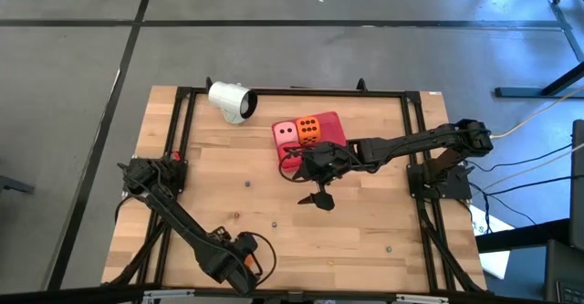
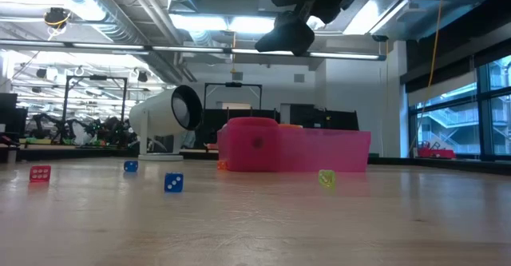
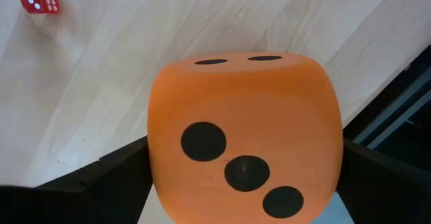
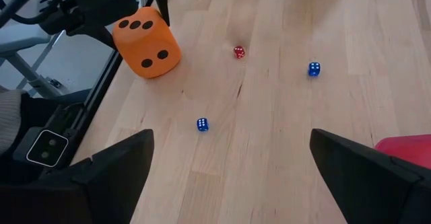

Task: Pick & Place Dice
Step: Put the big orange dice into the red bin

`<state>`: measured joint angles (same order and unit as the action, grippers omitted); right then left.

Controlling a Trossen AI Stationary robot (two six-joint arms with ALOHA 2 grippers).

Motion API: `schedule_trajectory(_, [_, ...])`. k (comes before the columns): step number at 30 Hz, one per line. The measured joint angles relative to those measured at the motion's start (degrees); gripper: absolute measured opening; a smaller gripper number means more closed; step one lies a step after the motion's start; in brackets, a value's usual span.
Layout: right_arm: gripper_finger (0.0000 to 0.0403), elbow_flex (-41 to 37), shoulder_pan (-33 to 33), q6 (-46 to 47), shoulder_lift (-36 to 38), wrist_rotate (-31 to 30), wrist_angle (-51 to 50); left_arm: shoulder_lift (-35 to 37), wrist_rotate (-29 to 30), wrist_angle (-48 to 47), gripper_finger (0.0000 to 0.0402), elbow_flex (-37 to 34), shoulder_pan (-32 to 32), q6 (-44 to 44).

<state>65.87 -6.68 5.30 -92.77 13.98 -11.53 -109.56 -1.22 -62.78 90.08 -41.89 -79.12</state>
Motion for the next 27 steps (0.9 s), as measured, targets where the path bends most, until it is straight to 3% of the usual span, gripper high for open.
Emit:
schedule_trajectory(10, [0.0396,0.0,0.0,0.0,0.0,0.0,0.0,0.1,-0.2,-0.9,0.0375,0.0,0.0,1.3])
schedule_trajectory(16, [0.0396,0.0,0.0,0.0,0.0,0.0,0.0,0.1,-10.4,-2.0,0.0377,0.0,0.8,-4.5])
schedule_trajectory(27, [0.0396,0.0,0.0,0.0,0.0,0.0,0.0,0.1,-8.1,-2.1,0.0377,0.0,0.7,0.1])
